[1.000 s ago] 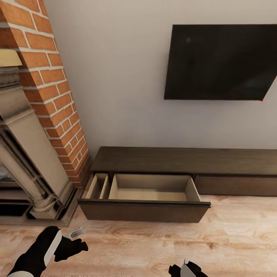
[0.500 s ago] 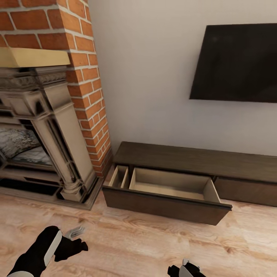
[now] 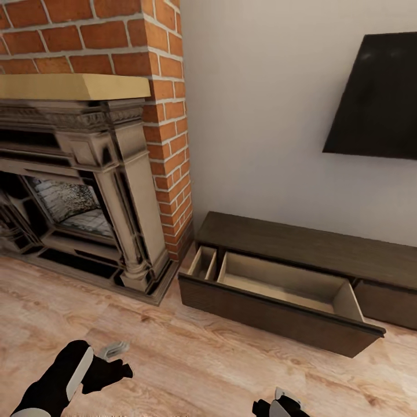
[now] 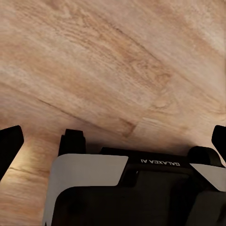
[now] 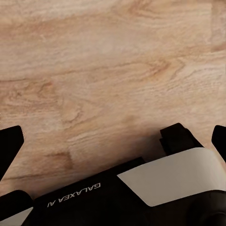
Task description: Place each of the two pumpkins and all three candles from the living room inside a cabinet in the living room (use any cabinet), then make sure every cabinet is closed, and position the cauldron so it is next to a table in the living room.
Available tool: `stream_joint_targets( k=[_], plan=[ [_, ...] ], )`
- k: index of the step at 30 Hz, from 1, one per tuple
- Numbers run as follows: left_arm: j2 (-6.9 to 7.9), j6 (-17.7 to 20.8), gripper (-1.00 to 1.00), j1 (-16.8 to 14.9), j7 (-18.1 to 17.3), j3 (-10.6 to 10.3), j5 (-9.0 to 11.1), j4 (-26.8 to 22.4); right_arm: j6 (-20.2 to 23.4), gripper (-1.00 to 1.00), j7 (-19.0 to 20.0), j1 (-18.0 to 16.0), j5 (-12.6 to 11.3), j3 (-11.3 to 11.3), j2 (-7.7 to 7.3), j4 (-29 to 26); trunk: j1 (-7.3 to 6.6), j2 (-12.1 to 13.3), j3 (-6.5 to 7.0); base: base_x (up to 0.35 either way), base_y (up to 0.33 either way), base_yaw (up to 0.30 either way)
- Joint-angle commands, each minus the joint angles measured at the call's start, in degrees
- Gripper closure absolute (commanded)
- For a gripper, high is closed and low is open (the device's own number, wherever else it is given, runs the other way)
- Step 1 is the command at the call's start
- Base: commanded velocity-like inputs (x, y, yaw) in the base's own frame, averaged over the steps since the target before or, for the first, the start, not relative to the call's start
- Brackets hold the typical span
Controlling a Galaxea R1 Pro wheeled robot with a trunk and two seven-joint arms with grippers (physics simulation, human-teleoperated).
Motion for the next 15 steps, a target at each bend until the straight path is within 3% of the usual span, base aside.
stream_joint_targets(
  k=[1,15],
  plan=[
    [0.00,0.00,-1.00,0.00,0.00,0.00,-0.02,0.00,0.00,-1.00,-0.03,0.00,0.00,0.17,0.02,0.00,0.00,0.00,0.00,-0.001,0.000,0.292],
    [0.00,0.00,-1.00,-0.02,0.00,0.00,-0.02,0.00,-0.08,-1.00,-0.06,0.00,0.00,1.42,0.18,0.00,0.00,0.00,0.13,0.000,0.000,0.292]
  ],
)
